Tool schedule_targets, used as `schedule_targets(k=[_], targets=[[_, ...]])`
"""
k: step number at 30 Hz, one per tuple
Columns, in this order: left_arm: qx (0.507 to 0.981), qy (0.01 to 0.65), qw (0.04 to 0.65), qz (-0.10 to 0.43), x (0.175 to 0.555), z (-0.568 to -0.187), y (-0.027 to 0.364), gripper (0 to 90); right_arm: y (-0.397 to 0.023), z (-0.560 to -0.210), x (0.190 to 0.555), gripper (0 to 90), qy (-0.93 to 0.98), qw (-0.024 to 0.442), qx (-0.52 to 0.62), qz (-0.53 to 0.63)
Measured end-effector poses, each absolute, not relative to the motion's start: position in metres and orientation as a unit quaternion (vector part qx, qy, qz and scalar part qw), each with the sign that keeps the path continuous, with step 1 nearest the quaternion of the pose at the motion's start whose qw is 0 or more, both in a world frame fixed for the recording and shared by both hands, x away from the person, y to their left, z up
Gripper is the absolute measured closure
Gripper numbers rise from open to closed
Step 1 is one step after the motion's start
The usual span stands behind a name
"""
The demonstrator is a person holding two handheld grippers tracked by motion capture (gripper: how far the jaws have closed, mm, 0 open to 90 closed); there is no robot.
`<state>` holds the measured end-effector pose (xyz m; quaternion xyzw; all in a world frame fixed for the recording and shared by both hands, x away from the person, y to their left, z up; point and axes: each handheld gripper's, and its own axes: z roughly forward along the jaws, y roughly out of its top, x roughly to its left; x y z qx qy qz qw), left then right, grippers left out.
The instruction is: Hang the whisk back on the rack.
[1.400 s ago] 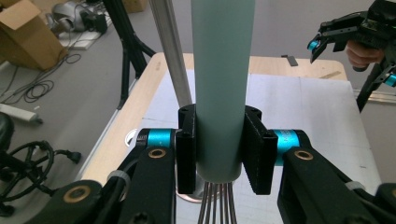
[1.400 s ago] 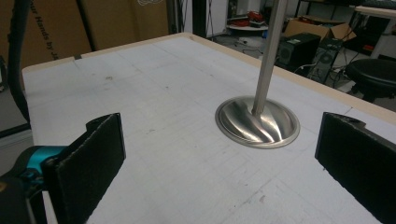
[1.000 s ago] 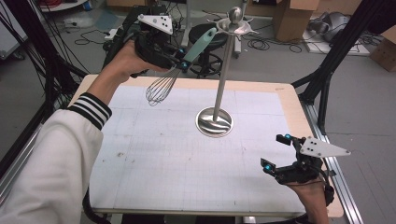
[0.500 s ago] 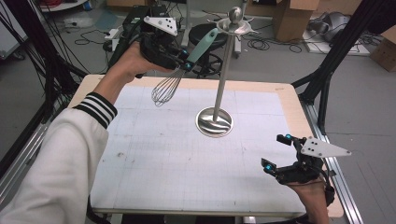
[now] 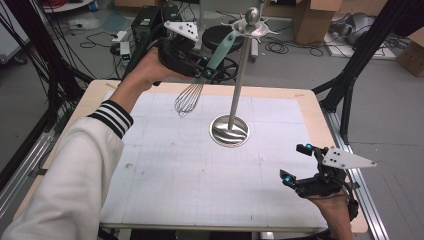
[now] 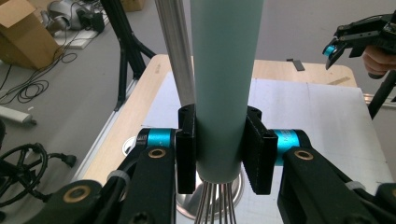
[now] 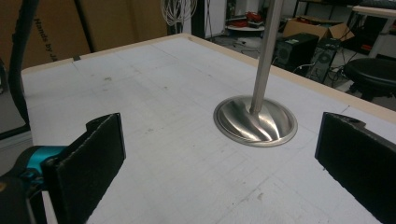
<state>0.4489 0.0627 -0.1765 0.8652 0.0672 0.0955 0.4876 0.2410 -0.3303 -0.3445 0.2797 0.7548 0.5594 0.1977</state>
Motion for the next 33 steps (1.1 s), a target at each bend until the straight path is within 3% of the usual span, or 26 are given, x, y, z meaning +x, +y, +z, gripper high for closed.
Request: schedule_targets(k=[23, 25, 33], targets=[[0.869, 0.081, 0.481, 0.085, 0.45, -0.186, 0.04, 68.5, -0.332, -0.344, 0.241, 0.7, 0.754, 0.198, 0.28, 0.56], [0.867, 0.087, 0.482, 0.087, 0.45, -0.186, 0.04, 62.3, -0.331, -0.344, 0.24, 0.7, 0.754, 0.196, 0.281, 0.56], [0.868, 0.092, 0.479, 0.09, 0.45, -0.186, 0.043, 55.7, -0.331, -0.344, 0.241, 0.7, 0.755, 0.197, 0.28, 0.559]])
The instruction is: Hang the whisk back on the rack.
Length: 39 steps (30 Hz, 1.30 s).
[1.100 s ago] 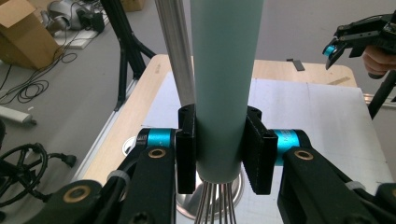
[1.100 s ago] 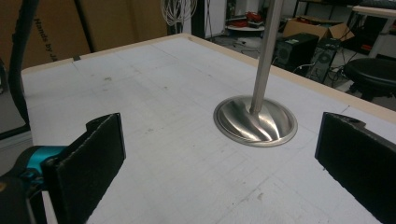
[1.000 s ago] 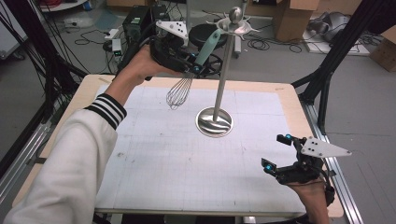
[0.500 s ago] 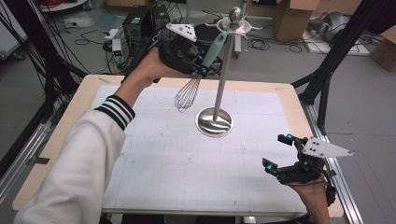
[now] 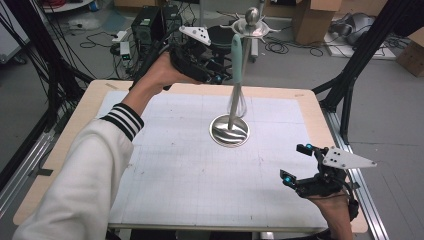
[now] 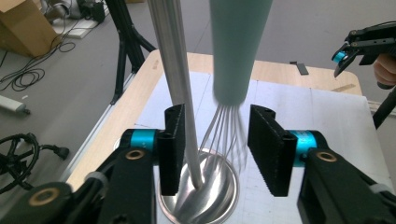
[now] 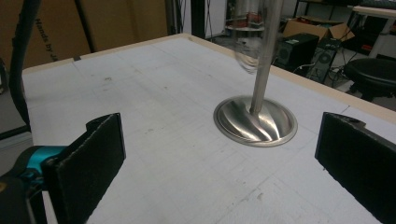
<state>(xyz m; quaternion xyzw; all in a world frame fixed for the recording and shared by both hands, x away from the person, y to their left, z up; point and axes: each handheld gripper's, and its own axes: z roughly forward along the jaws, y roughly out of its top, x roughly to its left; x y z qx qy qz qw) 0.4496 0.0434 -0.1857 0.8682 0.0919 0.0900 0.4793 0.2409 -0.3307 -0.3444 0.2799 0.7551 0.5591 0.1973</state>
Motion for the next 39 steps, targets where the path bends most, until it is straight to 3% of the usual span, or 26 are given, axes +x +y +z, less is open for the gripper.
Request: schedule_targets(k=[6, 16, 23, 39], targets=[[0.871, 0.093, 0.473, 0.094, 0.442, -0.185, 0.054, 44.3, -0.33, -0.344, 0.242, 0.7, 0.756, 0.198, 0.278, 0.559], [0.858, 0.111, 0.487, 0.12, 0.415, -0.203, 0.104, 26.9, -0.327, -0.343, 0.243, 0.7, 0.757, 0.197, 0.275, 0.559], [0.843, 0.13, 0.505, 0.131, 0.394, -0.218, 0.141, 4.4, -0.324, -0.343, 0.244, 0.7, 0.759, 0.196, 0.272, 0.558], [0.816, 0.158, 0.533, 0.159, 0.328, -0.256, 0.215, 1.7, -0.323, -0.347, 0.244, 0.7, 0.757, 0.194, 0.279, 0.558]])
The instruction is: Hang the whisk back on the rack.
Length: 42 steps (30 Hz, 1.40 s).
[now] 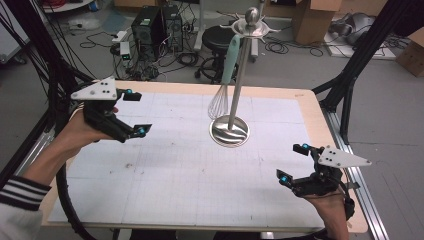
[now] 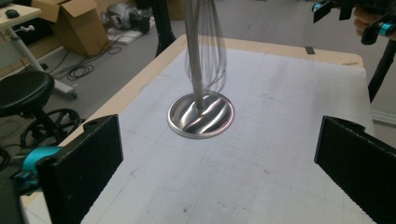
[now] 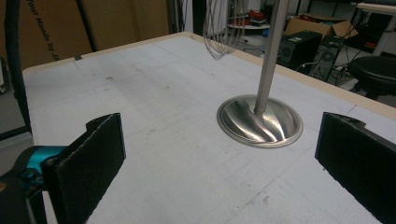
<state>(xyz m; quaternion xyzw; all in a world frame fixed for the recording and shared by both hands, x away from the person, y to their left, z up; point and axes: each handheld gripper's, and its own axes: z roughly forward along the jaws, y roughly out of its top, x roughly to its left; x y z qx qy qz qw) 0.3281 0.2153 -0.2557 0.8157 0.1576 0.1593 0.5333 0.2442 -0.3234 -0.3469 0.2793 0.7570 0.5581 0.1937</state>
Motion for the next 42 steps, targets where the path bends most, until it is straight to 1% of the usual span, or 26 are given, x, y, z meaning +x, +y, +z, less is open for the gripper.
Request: schedule_targets(k=[5, 9, 14, 16, 23, 31, 36, 39, 42], targets=[[0.816, 0.166, 0.527, 0.17, 0.311, -0.273, 0.235, 1.7, -0.323, -0.349, 0.245, 0.7, 0.757, 0.189, 0.283, 0.557], [0.809, 0.173, 0.536, 0.171, 0.299, -0.288, 0.247, 1.7, -0.323, -0.351, 0.246, 0.7, 0.756, 0.189, 0.284, 0.559], [0.805, 0.18, 0.538, 0.177, 0.288, -0.311, 0.256, 1.7, -0.324, -0.351, 0.246, 0.7, 0.755, 0.188, 0.289, 0.558], [0.798, 0.184, 0.547, 0.172, 0.284, -0.322, 0.258, 1.7, -0.325, -0.352, 0.246, 0.7, 0.755, 0.188, 0.289, 0.558], [0.785, 0.196, 0.561, 0.172, 0.278, -0.346, 0.265, 1.7, -0.325, -0.354, 0.247, 0.7, 0.756, 0.187, 0.291, 0.556], [0.795, 0.196, 0.551, 0.16, 0.275, -0.357, 0.272, 1.7, -0.325, -0.356, 0.248, 0.7, 0.757, 0.186, 0.294, 0.554], [0.78, 0.202, 0.571, 0.157, 0.273, -0.363, 0.279, 1.7, -0.326, -0.357, 0.248, 0.7, 0.758, 0.183, 0.295, 0.552], [0.785, 0.21, 0.562, 0.155, 0.274, -0.366, 0.28, 1.7, -0.325, -0.359, 0.248, 0.7, 0.758, 0.181, 0.298, 0.551], [0.783, 0.211, 0.565, 0.154, 0.276, -0.367, 0.283, 1.7, -0.325, -0.359, 0.249, 0.7, 0.759, 0.183, 0.296, 0.55]])
